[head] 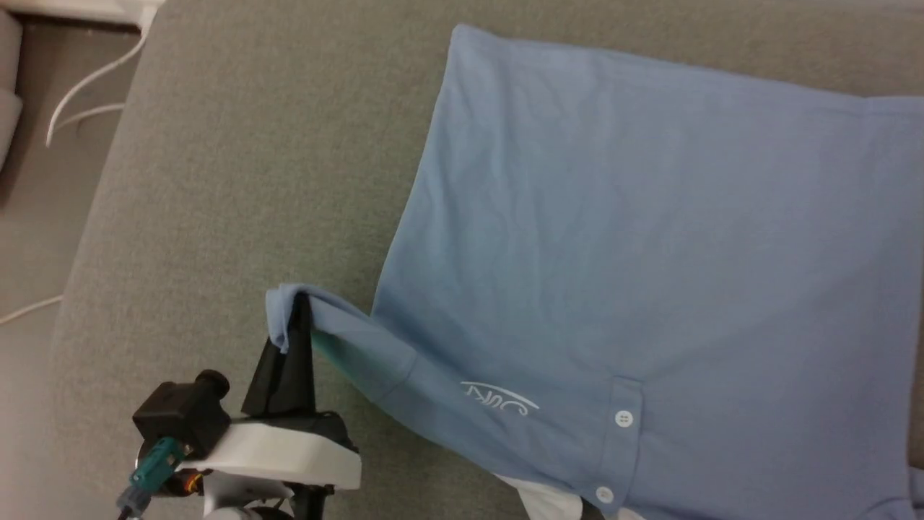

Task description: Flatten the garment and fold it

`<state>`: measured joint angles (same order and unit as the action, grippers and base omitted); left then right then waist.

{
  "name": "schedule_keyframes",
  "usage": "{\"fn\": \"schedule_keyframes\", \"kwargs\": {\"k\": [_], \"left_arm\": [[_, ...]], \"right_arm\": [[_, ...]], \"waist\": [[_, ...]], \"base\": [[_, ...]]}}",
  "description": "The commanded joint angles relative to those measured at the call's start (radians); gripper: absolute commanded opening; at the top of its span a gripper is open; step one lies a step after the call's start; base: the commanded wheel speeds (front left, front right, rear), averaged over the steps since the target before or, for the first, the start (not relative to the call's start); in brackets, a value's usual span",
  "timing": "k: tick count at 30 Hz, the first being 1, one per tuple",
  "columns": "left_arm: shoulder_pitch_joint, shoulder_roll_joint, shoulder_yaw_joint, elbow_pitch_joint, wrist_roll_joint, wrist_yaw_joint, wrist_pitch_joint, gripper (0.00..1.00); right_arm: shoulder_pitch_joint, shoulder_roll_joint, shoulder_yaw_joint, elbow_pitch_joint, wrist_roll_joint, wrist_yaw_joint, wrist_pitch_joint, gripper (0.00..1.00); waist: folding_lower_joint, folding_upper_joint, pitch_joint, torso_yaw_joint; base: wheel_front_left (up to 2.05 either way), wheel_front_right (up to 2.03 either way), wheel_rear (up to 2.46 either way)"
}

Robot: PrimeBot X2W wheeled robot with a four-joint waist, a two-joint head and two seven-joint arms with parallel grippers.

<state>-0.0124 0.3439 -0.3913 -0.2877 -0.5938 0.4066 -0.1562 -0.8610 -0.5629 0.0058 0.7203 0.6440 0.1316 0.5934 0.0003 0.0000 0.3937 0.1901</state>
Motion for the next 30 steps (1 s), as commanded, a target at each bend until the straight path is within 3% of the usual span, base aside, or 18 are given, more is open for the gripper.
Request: {"fn": "schedule_keyframes", "kwargs": {"k": [1,11,12,13,14,21,26,30], "left_arm": [[-0.02,-0.007,-0.004,-0.005,0.013,-0.006,-0.009,0.0],[-0.052,-0.023,-0.019,0.009,0.019,-0.015,-0.022,0.0],[-0.053,-0.024,-0.019,0.012,0.019,-0.015,-0.022,0.0],[-0.055,-0.025,-0.02,0.014,0.019,-0.015,-0.023,0.0],[-0.057,-0.026,-0.021,0.018,0.018,-0.016,-0.024,0.0],[-0.059,-0.023,-0.018,0.04,0.016,-0.019,-0.028,0.0],[-0.04,-0.011,-0.012,0.058,0.009,-0.012,-0.02,0.0],[-0.011,0.008,0.001,0.066,0.0,-0.003,-0.007,0.0]], "right_arm": [[-0.028,0.0,0.014,0.015,0.003,-0.001,0.035,1.0],[-0.116,0.023,0.073,0.105,-0.014,-0.001,0.247,1.0],[-0.114,0.024,0.084,0.115,-0.021,-0.001,0.274,0.45],[-0.11,0.024,0.093,0.123,-0.029,-0.001,0.296,0.29],[-0.104,0.024,0.099,0.139,-0.036,-0.001,0.323,0.0],[-0.098,0.039,0.105,0.161,-0.053,-0.001,0.38,0.0],[-0.091,0.003,0.174,0.043,-0.069,-0.001,0.287,0.0],[-0.045,-0.068,0.254,-0.11,-0.043,-0.001,0.225,0.0]], "waist": [[-0.0003,0.0,0.078,0.056],[-0.0003,0.0,0.127,0.065],[-0.0003,0.0,0.127,0.064],[-0.0003,0.0,0.127,0.064],[-0.0003,0.0,0.124,0.064],[-0.0003,0.0,0.079,0.063],[-0.0003,0.0,0.0,0.045],[-0.0003,0.0,-0.074,0.017]], "base": [[0.0,0.0,0.0],[0.0,0.0,0.0],[0.0,0.0,0.0],[0.0,0.0,0.0],[0.0,0.0,0.0],[0.0,0.0,0.0],[0.0,0.0,0.0],[0.0,0.0,0.0]]}}
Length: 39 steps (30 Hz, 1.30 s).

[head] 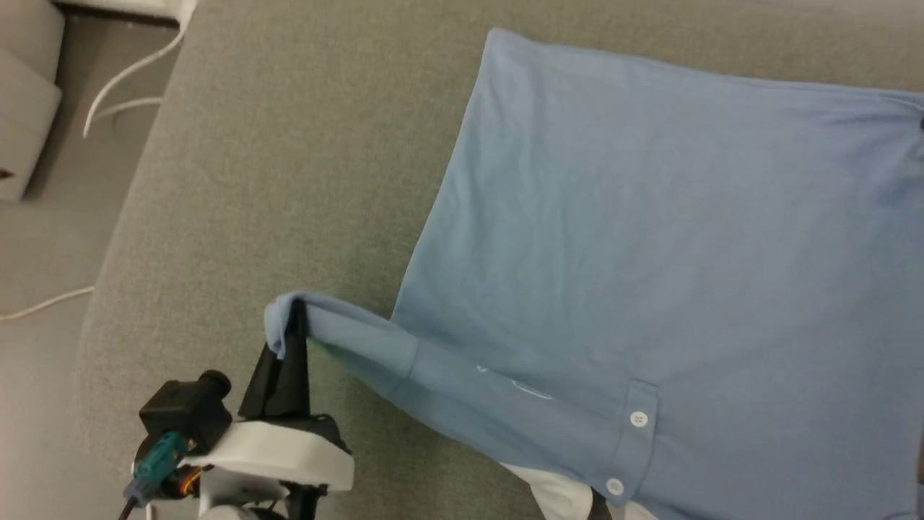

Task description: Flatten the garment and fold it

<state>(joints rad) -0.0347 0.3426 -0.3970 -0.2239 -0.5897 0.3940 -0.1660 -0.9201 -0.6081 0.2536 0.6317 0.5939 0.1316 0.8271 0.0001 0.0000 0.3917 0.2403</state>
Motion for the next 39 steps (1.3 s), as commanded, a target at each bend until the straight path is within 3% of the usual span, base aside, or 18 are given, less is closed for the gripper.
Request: {"fn": "schedule_keyframes", "kwargs": {"k": [1,7,12,16,20,26,29,34,39], "left_arm": [[0.02,0.015,0.011,0.004,-0.006,0.013,0.006,0.0],[0.085,0.048,0.049,0.009,-0.028,0.04,0.023,0.0],[0.141,0.077,0.083,0.0,-0.046,0.06,0.034,0.0],[0.172,0.091,0.106,0.008,-0.057,0.073,0.037,0.0],[0.185,0.101,0.111,0.026,-0.07,0.068,0.048,0.0],[0.19,0.104,0.111,0.056,-0.085,0.058,0.054,0.0],[0.19,0.101,0.112,0.06,-0.09,0.058,0.054,0.0],[0.186,0.095,0.106,0.056,-0.101,0.053,0.062,0.0],[0.169,0.087,0.102,0.054,-0.106,0.046,0.061,0.0]], "right_arm": [[0.037,-0.047,0.024,-0.061,0.017,-0.001,-0.018,0.0],[0.274,-0.185,0.025,-0.281,0.07,-0.001,-0.048,0.0],[0.584,-0.206,-0.138,-0.412,0.073,-0.001,-0.061,0.0],[0.874,-0.106,-0.337,-0.49,0.059,-0.001,-0.056,0.0],[1.126,0.069,-0.527,-0.582,0.027,-0.001,-0.053,0.0],[1.32,0.329,-0.663,-0.682,-0.022,-0.001,-0.025,0.0],[1.328,0.407,-0.676,-0.73,-0.048,-0.001,-0.053,1.0],[1.229,0.437,-0.703,-0.766,-0.111,-0.001,-0.229,1.0],[1.033,0.422,-0.666,-0.693,-0.162,-0.001,-0.444,1.0]], "waist": [[-0.0001,0.0,-0.091,-0.043],[-0.0001,0.0,-0.193,-0.116],[-0.0001,0.0,-0.23,-0.187],[-0.0001,0.0,-0.248,-0.234],[-0.0001,0.0,-0.254,-0.257],[-0.0001,0.0,-0.262,-0.27],[-0.0001,0.0,-0.258,-0.275],[-0.0001,0.0,-0.245,-0.279],[-0.0001,0.0,-0.22,-0.27]], "base": [[0.0,0.0,0.0],[0.0,0.0,0.0],[0.0,0.0,0.0],[0.0,0.0,0.0],[0.0,0.0,0.0],[0.0,0.0,0.0],[0.0,0.0,0.0],[0.0,0.0,0.0],[0.0,0.0,0.0]]}}
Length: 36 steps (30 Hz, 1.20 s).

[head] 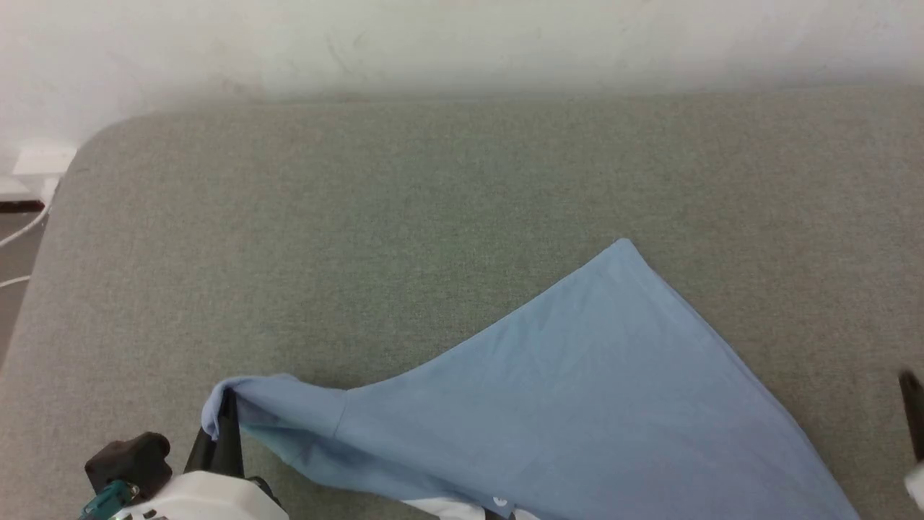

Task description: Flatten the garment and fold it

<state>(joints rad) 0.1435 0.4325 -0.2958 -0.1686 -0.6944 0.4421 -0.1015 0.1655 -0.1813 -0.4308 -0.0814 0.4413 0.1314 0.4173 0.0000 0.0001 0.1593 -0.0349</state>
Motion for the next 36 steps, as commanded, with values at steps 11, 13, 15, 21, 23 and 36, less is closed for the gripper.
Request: {"fn": "schedule_keyframes", "kwargs": {"k": [11,13,15,21,23,36], "left_arm": [[-0.072,-0.029,-0.018,0.01,0.008,-0.003,-0.011,0.0],[-0.08,-0.035,-0.022,0.017,0.007,-0.006,-0.014,0.0],[-0.087,-0.039,-0.028,0.023,0.007,-0.012,-0.017,0.0],[-0.105,-0.05,-0.033,0.036,0.005,-0.02,-0.028,0.0],[-0.111,-0.054,-0.035,0.041,0.004,-0.023,-0.032,0.0],[-0.135,-0.07,-0.05,0.088,-0.004,-0.046,-0.047,0.0]], "right_arm": [[-0.556,-0.114,0.442,0.363,0.05,-0.001,-0.031,1.0],[-0.629,-0.128,0.52,0.426,0.075,-0.001,0.049,1.0],[-0.689,-0.137,0.585,0.483,0.108,-0.001,0.131,1.0],[-0.802,-0.153,0.69,0.593,0.164,-0.001,0.266,1.0],[-0.832,-0.151,0.72,0.634,0.178,-0.001,0.288,1.0],[-0.84,-0.154,0.948,0.792,0.284,-0.001,0.474,0.0]], "waist": [[0.0,-0.0001,0.083,0.05],[0.0,-0.0001,0.091,0.062],[0.0,-0.0001,0.099,0.077],[0.0,-0.0001,0.125,0.102],[0.0,-0.0001,0.136,0.108],[0.0,-0.0001,0.131,0.119]], "base": [[0.0,0.0,0.0],[0.0,0.0,0.0],[0.0,0.0,0.0],[0.0,0.0,0.0],[0.0,0.0,0.0],[0.0,0.0,0.0]]}}
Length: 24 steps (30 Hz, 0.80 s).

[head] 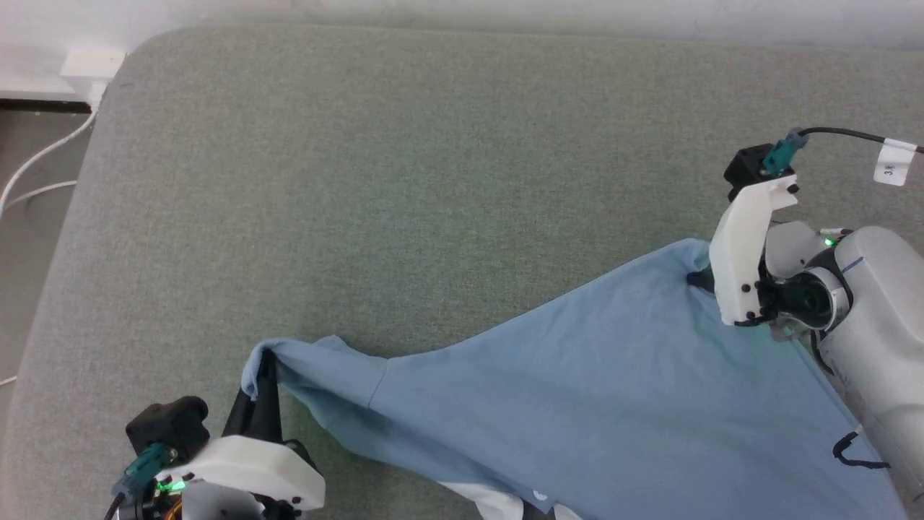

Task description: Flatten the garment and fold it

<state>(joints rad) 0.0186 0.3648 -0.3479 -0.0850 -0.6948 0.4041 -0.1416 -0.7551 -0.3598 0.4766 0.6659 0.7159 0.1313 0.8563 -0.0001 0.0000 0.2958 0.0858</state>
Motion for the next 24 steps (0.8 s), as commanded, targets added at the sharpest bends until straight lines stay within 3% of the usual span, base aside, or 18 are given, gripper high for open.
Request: {"fn": "schedule_keyframes", "kwargs": {"k": [1,6,10,15,20,24], "left_arm": [[-0.01,-0.001,0.001,0.007,-0.004,-0.01,-0.007,0.0],[-0.038,0.039,0.002,0.016,0.023,-0.015,0.0,0.0],[-0.117,0.096,0.02,0.006,0.04,-0.038,0.026,0.0],[-0.321,0.158,0.037,0.041,0.051,-0.101,0.081,0.0],[-0.584,0.176,0.031,0.215,0.084,-0.155,0.114,0.0],[-0.808,0.147,0.016,0.376,0.108,-0.194,0.109,0.0]], "right_arm": [[0.081,0.022,0.049,0.044,0.021,-0.001,0.036,0.0],[0.062,-0.003,0.085,-0.003,0.067,-0.001,-0.011,0.0],[0.019,-0.048,0.085,-0.071,0.058,-0.001,-0.188,0.0],[-0.063,-0.105,0.06,-0.081,-0.002,-0.001,-0.373,0.0],[-0.185,-0.11,0.012,-0.043,-0.087,-0.001,-0.507,0.0],[-0.303,-0.103,-0.04,-0.006,-0.135,-0.001,-0.586,0.0]], "waist": [[0.0001,0.0,-0.009,-0.003],[0.0001,0.0,-0.047,-0.014],[0.0001,0.0,-0.091,-0.028],[0.0001,0.0,-0.13,-0.056],[0.0001,0.0,-0.132,-0.095],[0.0001,0.0,-0.087,-0.117]], "base": [[0.0,0.0,0.0],[0.0,0.0,0.0],[0.0,0.0,0.0],[0.0,0.0,0.0],[0.0,0.0,0.0],[0.0,0.0,0.0]]}}
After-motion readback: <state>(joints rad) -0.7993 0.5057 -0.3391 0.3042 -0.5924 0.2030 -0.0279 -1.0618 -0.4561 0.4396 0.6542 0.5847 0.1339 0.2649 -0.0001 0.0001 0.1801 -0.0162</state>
